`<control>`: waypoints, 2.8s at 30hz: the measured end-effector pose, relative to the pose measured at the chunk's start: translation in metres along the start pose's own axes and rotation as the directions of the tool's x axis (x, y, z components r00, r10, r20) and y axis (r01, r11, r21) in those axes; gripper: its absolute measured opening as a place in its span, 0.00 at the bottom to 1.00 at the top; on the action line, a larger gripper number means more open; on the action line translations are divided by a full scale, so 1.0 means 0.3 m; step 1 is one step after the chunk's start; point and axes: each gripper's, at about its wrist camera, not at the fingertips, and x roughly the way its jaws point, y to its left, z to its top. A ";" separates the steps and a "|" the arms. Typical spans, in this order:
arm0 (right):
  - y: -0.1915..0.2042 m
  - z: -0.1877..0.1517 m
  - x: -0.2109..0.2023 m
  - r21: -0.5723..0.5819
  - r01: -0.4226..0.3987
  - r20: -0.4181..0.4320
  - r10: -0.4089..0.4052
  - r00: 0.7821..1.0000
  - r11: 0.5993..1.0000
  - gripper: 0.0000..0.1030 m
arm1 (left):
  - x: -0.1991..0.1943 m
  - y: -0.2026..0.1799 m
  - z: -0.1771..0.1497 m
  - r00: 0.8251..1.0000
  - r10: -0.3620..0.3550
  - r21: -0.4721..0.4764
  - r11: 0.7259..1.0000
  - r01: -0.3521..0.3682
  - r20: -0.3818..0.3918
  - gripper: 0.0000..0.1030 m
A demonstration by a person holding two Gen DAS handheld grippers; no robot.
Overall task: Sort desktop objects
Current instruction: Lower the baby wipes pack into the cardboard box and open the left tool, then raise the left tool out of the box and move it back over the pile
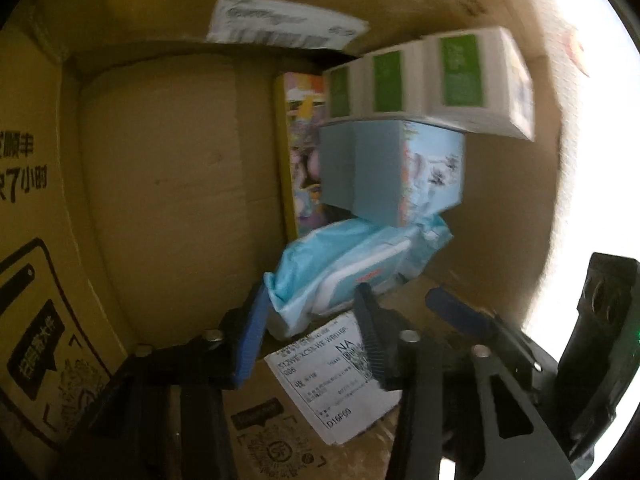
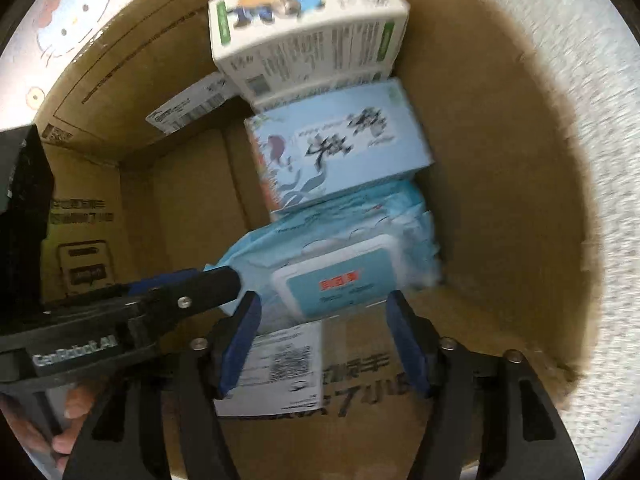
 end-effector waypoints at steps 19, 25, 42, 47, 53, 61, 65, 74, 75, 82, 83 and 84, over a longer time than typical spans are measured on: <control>0.008 0.149 0.114 -0.179 0.208 -0.122 -0.231 0.965 0.962 0.62 | 0.170 0.079 0.094 0.985 -0.136 -0.216 0.970 0.111 -0.105 0.14; -0.019 0.173 0.175 -0.172 0.184 -0.210 -0.219 0.953 0.968 0.61 | 0.174 0.062 0.113 0.982 -0.135 -0.217 0.971 0.104 -0.132 0.14; 0.078 0.023 -0.267 -0.146 0.275 0.131 -0.257 0.958 0.950 0.66 | -0.263 -0.220 -0.082 0.976 -0.097 0.326 0.945 0.029 0.194 0.51; 0.297 -0.089 -0.364 -0.161 0.320 0.277 -0.268 0.923 0.934 0.67 | -0.454 -0.224 -0.194 0.922 -0.194 0.506 0.863 -0.002 0.335 0.43; 0.520 -0.187 -0.391 -0.217 0.336 0.390 -0.234 0.891 0.917 0.68 | -0.593 -0.005 -0.229 0.840 -0.306 0.532 0.846 0.024 0.449 0.12; 0.703 -0.236 -0.399 -0.252 0.372 0.513 -0.203 0.834 0.893 0.68 | -0.818 0.198 -0.311 0.680 -0.325 0.515 0.853 -0.089 0.657 0.12; 0.805 -0.247 -0.380 -0.277 0.366 0.542 -0.170 0.823 0.888 0.68 | -0.875 0.325 -0.294 0.628 -0.298 0.499 0.850 -0.167 0.719 0.12; 1.033 -0.198 -0.254 -0.322 0.368 0.529 -0.156 0.834 0.872 0.68 | -1.008 0.631 -0.207 0.565 -0.269 0.392 0.914 -0.106 0.780 0.12; 1.051 -0.196 -0.244 -0.331 0.361 0.523 -0.149 0.839 0.872 0.68 | -1.028 0.655 -0.206 0.555 -0.273 0.386 0.918 -0.095 0.786 0.12; 1.238 -0.191 -0.176 -0.433 0.364 0.509 -0.110 0.854 0.824 0.68 | -1.157 0.789 -0.227 0.468 -0.235 0.329 0.936 -0.128 0.852 0.12; 1.259 -0.190 -0.172 -0.443 0.361 0.512 -0.099 0.853 0.821 0.68 | -1.169 0.808 -0.229 0.457 -0.221 0.316 0.938 -0.142 0.862 0.12; 1.280 -0.187 -0.166 -0.451 0.358 0.516 -0.088 0.852 0.818 0.68 | -1.180 0.831 -0.229 0.443 -0.203 0.298 0.942 -0.156 0.873 0.12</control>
